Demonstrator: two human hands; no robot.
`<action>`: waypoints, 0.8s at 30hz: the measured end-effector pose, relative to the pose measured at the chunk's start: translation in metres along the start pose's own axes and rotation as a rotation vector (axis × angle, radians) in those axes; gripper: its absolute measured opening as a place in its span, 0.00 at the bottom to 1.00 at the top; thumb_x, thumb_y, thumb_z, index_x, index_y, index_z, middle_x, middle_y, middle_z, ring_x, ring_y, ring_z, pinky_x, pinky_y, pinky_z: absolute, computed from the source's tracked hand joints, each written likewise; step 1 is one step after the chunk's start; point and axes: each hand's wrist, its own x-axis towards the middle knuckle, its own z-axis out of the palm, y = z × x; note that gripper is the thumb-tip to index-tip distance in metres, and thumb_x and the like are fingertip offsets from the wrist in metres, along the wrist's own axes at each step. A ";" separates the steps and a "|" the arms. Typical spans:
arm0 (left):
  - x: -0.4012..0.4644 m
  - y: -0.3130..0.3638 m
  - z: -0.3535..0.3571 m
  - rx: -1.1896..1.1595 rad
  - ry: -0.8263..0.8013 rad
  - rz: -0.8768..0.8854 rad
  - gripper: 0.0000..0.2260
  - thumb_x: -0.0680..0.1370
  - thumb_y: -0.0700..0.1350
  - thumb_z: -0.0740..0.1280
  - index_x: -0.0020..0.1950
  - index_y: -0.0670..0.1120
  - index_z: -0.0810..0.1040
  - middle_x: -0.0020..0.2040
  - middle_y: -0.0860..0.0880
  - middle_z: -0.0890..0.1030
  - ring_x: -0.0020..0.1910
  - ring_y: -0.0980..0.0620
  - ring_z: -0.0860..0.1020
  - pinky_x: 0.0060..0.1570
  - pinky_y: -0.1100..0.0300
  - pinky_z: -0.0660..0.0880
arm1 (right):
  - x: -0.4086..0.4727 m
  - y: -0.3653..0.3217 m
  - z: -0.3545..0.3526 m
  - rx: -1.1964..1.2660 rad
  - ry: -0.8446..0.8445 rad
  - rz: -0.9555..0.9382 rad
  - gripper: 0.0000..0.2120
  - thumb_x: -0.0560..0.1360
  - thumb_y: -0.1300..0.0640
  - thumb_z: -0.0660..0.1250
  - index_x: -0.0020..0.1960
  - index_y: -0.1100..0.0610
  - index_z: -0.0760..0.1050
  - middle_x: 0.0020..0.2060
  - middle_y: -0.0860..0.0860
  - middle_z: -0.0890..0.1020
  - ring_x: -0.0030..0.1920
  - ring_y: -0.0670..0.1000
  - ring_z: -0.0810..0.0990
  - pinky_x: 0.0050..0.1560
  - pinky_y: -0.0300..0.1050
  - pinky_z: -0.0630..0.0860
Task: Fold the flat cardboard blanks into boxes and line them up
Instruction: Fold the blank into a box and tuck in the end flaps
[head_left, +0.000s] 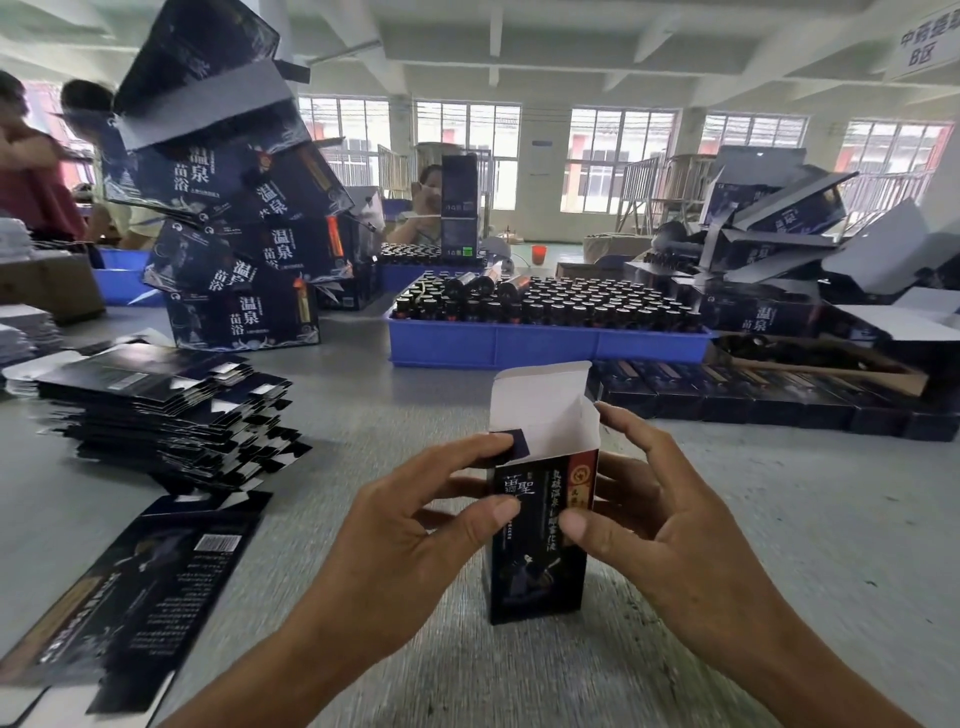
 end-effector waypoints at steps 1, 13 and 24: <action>0.000 0.000 -0.001 -0.008 -0.005 -0.008 0.18 0.75 0.50 0.72 0.63 0.67 0.77 0.58 0.59 0.84 0.58 0.55 0.82 0.51 0.61 0.80 | 0.000 -0.001 0.000 -0.024 -0.007 -0.015 0.36 0.67 0.44 0.77 0.66 0.22 0.64 0.61 0.30 0.78 0.62 0.37 0.78 0.62 0.47 0.78; 0.000 0.010 0.002 -0.075 0.046 0.018 0.10 0.76 0.57 0.69 0.56 0.63 0.80 0.62 0.63 0.80 0.60 0.59 0.80 0.55 0.68 0.77 | 0.000 -0.001 -0.002 -0.013 -0.018 -0.112 0.14 0.79 0.38 0.63 0.64 0.29 0.75 0.61 0.33 0.80 0.62 0.37 0.78 0.57 0.27 0.74; 0.001 0.019 0.001 -0.144 0.094 0.020 0.06 0.74 0.53 0.70 0.50 0.62 0.83 0.59 0.63 0.81 0.57 0.60 0.82 0.50 0.71 0.77 | -0.002 -0.006 0.001 0.006 0.003 -0.136 0.15 0.78 0.43 0.61 0.61 0.30 0.77 0.59 0.35 0.81 0.61 0.38 0.79 0.54 0.29 0.76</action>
